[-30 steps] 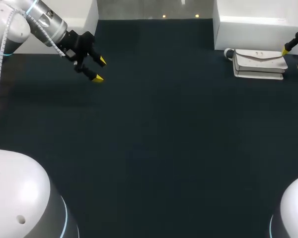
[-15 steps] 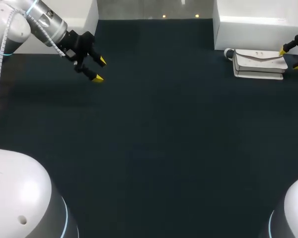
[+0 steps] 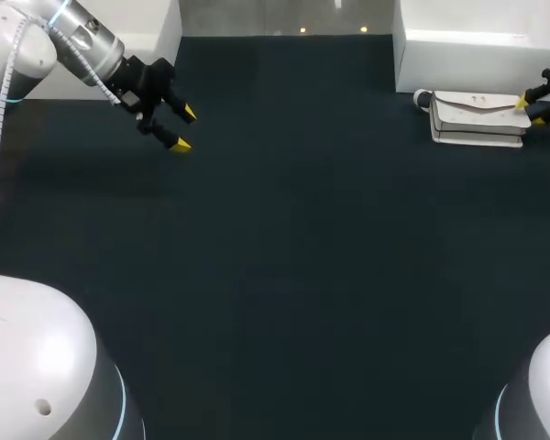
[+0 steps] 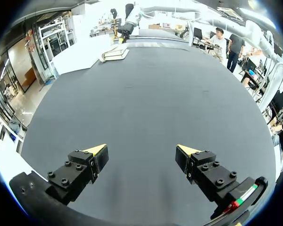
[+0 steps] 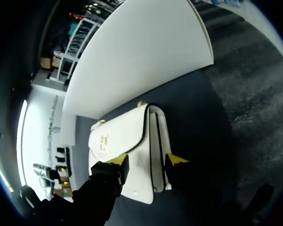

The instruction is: Pick up the bag, open it, inspect its contents, close it, and place it on the opposite side

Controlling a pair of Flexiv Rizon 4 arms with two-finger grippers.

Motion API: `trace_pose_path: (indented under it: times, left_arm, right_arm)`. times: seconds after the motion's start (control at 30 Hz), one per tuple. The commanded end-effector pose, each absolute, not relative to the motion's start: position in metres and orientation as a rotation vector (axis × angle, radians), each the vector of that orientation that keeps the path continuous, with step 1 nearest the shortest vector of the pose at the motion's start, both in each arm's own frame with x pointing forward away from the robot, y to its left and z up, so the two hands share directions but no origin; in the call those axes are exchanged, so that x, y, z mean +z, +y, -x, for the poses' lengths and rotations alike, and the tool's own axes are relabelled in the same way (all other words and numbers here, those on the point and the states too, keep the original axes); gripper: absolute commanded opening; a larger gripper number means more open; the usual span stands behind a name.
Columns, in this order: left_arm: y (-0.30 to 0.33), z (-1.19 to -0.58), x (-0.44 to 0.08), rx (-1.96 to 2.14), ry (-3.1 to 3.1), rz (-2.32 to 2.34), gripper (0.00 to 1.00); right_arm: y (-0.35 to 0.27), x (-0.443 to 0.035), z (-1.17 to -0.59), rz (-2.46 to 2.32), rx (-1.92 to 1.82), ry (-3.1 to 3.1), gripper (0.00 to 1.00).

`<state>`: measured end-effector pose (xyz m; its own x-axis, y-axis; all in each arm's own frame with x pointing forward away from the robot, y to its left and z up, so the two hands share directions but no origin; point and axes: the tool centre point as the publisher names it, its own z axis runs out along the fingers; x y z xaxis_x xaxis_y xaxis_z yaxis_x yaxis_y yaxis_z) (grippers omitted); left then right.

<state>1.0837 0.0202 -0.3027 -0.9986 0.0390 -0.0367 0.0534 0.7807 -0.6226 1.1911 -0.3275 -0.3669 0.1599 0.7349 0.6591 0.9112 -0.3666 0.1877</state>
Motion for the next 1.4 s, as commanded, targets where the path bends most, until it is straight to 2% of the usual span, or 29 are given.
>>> trace_pose_path:
  times: [0.03,0.1,0.27,0.4,0.67,1.0,1.4]
  left_arm:
    - [0.020,-1.084,-0.304,-1.034,2.942,-0.078,1.00]
    - [0.020,-1.084,-0.304,-1.034,2.942,-0.078,1.00]
    - [0.020,-1.084,-0.304,-1.034,2.942,-0.078,1.00]
    - [0.020,-1.084,-0.304,-1.034,2.942,-0.078,1.00]
    - [0.020,-1.084,-0.304,-1.034,2.942,-0.078,1.00]
    - [0.020,-1.084,-0.304,-1.034,2.942,-0.078,1.00]
    - [0.020,-1.084,-0.304,-1.034,2.942,-0.078,1.00]
  right_arm:
    - [-0.333,-0.371,-1.199,1.908,-0.671,-1.616,0.42]
    - [-0.331,-0.372,-1.199,1.901,-0.673,-1.615,0.40]
    - [-0.327,-0.375,-1.198,1.873,-0.704,-1.598,0.27]
    - [-0.324,-0.376,-1.195,1.850,-0.735,-1.583,0.00]
    - [-0.311,-0.370,-1.186,1.797,-0.807,-1.580,0.00]
    - [-0.263,-0.360,-1.169,1.751,-0.848,-1.581,0.00]
    - [-0.263,-0.360,-1.169,1.751,-0.848,-1.581,0.00]
